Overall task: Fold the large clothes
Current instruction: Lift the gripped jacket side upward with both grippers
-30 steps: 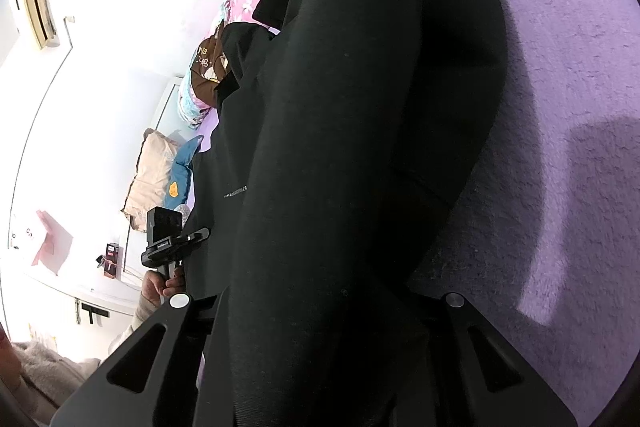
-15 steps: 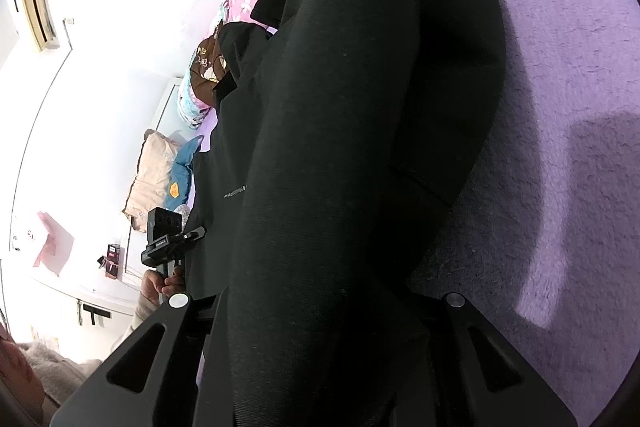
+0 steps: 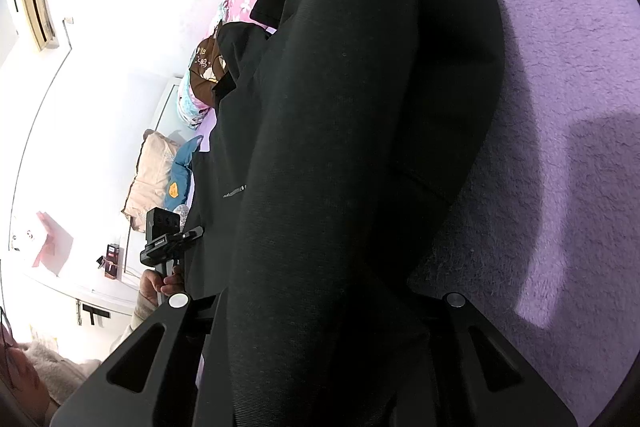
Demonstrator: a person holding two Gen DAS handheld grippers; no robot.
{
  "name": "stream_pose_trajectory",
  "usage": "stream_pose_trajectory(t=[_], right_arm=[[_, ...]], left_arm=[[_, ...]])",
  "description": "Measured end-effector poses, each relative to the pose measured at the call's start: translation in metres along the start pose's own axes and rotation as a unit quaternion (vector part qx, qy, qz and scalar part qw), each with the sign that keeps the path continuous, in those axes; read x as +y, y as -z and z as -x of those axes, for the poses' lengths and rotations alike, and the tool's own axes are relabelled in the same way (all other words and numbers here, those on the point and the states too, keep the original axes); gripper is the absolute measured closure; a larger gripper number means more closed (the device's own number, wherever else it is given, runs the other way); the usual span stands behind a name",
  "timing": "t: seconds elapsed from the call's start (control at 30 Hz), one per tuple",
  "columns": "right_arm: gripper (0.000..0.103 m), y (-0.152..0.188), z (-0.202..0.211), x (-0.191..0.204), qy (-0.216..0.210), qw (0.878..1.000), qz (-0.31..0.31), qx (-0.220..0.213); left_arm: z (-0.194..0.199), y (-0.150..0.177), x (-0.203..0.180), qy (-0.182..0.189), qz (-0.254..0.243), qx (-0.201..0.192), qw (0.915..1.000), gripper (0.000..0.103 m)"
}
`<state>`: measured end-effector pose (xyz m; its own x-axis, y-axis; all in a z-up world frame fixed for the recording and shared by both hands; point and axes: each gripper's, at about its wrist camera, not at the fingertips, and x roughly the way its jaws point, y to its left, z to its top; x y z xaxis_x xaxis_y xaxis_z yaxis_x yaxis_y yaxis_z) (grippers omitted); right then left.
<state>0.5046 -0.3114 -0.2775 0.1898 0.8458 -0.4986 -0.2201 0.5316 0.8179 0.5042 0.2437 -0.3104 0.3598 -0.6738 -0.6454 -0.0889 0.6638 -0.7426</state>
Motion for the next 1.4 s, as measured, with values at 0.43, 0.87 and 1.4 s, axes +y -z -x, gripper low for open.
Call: stream_pose_trajectory(t=[0.43,0.87,1.4], right_arm=[[0.085,0.0,0.0,-0.001,-0.004,1.0,-0.002,0.002],[0.085,0.0,-0.001,0.0,0.0,1.0,-0.003,-0.001],[0.089,0.001,0.011,0.006,-0.015,1.0,-0.002,-0.007]], left_arm=[[-0.004,-0.001,-0.006,-0.024,-0.013,0.003,0.9996,0.059],[-0.005,-0.001,-0.005,-0.025,-0.015,0.003,0.9996,0.061],[-0.002,-0.003,-0.015,-0.039,-0.025,0.0,0.9989,0.078]])
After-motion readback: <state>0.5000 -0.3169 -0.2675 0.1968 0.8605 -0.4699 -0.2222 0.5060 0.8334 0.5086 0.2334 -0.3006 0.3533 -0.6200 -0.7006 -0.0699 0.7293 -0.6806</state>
